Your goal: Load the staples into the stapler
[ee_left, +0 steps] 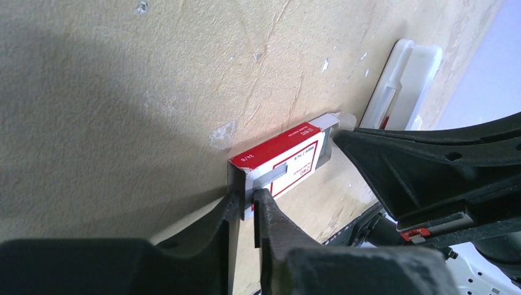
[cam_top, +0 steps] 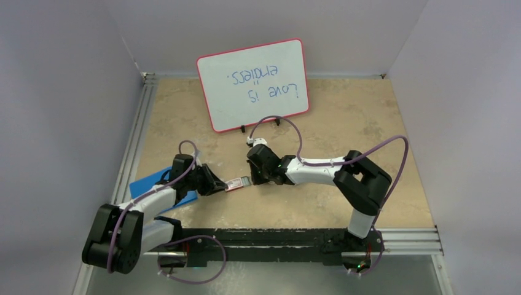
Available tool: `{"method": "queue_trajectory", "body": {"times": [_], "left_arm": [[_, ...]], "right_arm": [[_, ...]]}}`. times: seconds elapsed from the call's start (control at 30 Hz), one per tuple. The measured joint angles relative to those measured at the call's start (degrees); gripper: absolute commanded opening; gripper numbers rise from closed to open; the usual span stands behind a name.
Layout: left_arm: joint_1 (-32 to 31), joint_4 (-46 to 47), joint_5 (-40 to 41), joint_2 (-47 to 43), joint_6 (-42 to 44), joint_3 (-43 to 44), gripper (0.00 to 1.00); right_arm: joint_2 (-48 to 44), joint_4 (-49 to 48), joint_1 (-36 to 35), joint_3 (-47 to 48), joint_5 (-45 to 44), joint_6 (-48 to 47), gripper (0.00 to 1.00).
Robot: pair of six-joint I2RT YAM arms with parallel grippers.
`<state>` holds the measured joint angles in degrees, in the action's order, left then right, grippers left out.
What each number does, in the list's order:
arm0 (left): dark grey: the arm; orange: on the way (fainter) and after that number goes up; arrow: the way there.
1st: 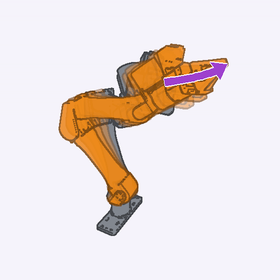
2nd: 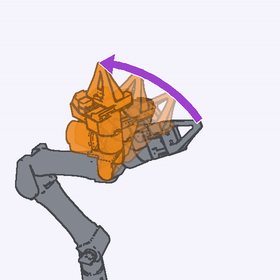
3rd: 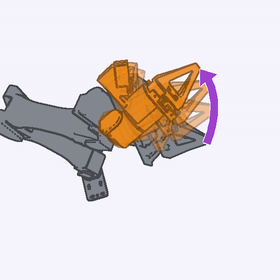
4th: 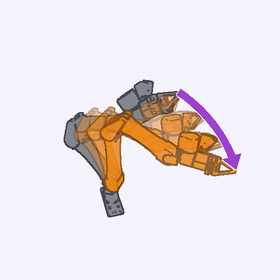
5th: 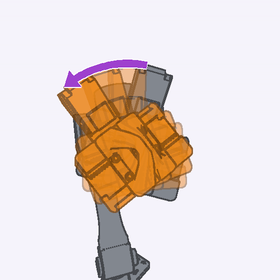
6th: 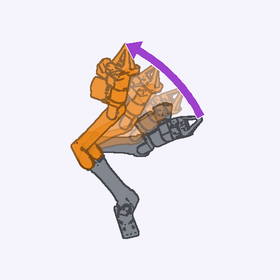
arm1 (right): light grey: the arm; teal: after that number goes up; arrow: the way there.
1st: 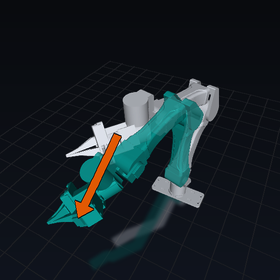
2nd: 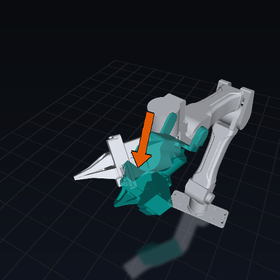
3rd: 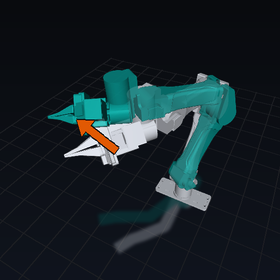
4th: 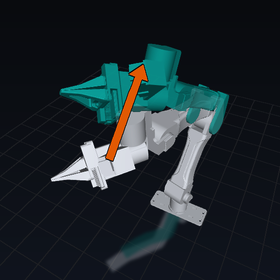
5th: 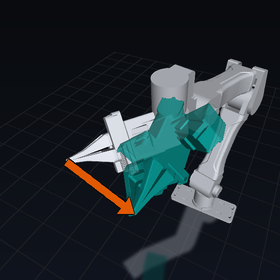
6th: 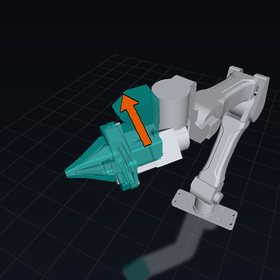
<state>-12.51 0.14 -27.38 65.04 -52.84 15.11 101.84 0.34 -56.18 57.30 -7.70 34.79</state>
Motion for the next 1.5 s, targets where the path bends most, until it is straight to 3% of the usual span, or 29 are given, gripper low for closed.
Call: {"method": "queue_trajectory", "body": {"times": [0.13, 0.83, 1.0, 1.13, 1.2, 1.5], "left_arm": [[0.0, 1.05, 0.15, 0.0, 0.28, 0.0, 0.0], [2.73, -1.31, 6.84, 0.9, 5.44, 3.69, 0.0], [4.42, -4.09, 9.31, 1.73, 5.42, 5.35, 0.0], [4.9, -5.81, 10.71, 2.29, 5.42, 6.8, 0.14], [4.96, -6.69, 11.3, 2.47, 5.49, 7.45, 0.19], [5.01, -14.51, 13.44, 1.09, 5.75, 13.18, 0.41]], "right_arm": [[0.04, -0.02, 0.11, 0.02, -0.02, 0.0, 0.0], [2.75, 0.17, 8.0, 5.49, -0.24, -5.33, 0.0], [6.47, 0.24, 9.42, 8.59, -0.22, -7.43, 0.19], [7.39, 0.28, 9.77, 10.01, -0.26, -7.87, 0.45], [7.1, 0.24, 9.99, 10.23, -0.26, -7.78, 0.52], [-1.18, 0.68, 12.13, 10.21, -1.29, -6.8, 0.56]]}}
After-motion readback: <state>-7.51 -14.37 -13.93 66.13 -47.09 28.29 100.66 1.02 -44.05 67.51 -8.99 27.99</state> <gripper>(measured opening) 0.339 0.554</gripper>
